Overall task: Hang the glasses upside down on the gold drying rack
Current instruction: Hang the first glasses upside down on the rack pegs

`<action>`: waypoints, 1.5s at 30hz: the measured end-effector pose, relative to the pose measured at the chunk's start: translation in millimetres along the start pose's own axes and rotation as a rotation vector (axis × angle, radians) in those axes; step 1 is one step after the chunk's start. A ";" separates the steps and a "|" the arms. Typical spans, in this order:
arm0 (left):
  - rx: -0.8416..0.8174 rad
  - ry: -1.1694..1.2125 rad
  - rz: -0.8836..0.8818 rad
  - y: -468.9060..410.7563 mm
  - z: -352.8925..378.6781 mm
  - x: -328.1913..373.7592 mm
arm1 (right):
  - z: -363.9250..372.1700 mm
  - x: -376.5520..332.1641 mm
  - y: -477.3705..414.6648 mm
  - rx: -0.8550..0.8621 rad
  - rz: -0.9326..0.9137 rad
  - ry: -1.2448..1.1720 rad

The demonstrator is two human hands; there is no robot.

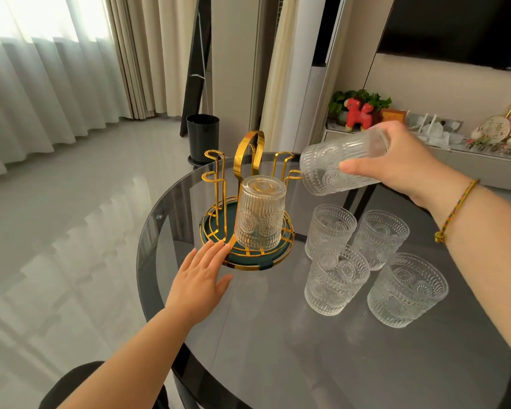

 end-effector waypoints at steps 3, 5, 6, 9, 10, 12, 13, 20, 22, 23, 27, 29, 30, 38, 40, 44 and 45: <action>0.013 0.015 0.006 0.8 -0.4 -0.6 | 11.9 -11.9 -11.3 -0.039 -0.045 0.037; 0.020 0.008 0.002 0.7 -0.7 -1.5 | 21.5 -17.4 -19.3 -0.065 -0.063 0.069; 0.023 0.006 -0.001 0.2 -0.7 -2.1 | 26.7 -20.0 -23.5 -0.078 -0.069 0.086; 0.019 0.021 -0.014 -1.1 0.1 -3.3 | 42.2 -27.7 -33.6 -0.110 -0.086 0.144; 0.017 0.023 -0.015 -1.5 0.5 -3.5 | 47.2 -29.8 -36.1 -0.118 -0.093 0.164; 0.018 0.022 -0.013 -1.8 0.8 -4.0 | 58.6 -33.5 -39.1 -0.149 -0.109 0.203; 0.022 0.024 -0.011 -2.0 0.6 -4.1 | 64.0 -34.7 -40.1 -0.166 -0.117 0.222; 0.040 0.061 -0.003 -2.0 -2.0 -3.0 | 97.8 -36.0 -40.6 -0.284 -0.177 0.301; 0.040 0.062 -0.001 -2.4 -2.3 -2.7 | 104.4 -33.7 -40.2 -0.305 -0.182 0.308; 0.037 0.060 -0.003 -2.6 -1.9 -3.0 | 107.3 -32.2 -40.0 -0.315 -0.180 0.312; 0.032 0.049 -0.014 -3.4 -0.3 -5.9 | 119.1 -29.1 -39.2 -0.360 -0.184 0.347; 0.032 0.044 -0.014 -3.7 0.4 -6.5 | 121.9 -28.9 -40.0 -0.370 -0.186 0.357; 0.032 0.044 -0.015 -3.8 0.7 -6.9 | 122.6 -28.8 -40.5 -0.374 -0.186 0.357; 0.025 0.046 -0.030 -4.8 1.7 -7.5 | 126.2 -25.4 -40.4 -0.384 -0.193 0.341; 0.024 0.040 -0.030 -4.6 1.6 -7.1 | 125.8 -24.1 -40.8 -0.378 -0.186 0.321; 0.022 0.034 -0.028 -4.3 1.8 -6.3 | 122.4 -21.7 -39.0 -0.364 -0.168 0.263; 0.021 0.034 -0.026 -4.4 2.0 -6.1 | 119.4 -20.4 -37.6 -0.349 -0.156 0.234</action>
Point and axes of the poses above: each hand's wrist, its own y-axis away from the middle knuckle, its own z-axis out of the palm, x = y × z, the point moved 10 cm from there along -y, towards the middle knuckle, and after that the axes turned 12 degrees about y, right-handed, at the moved point
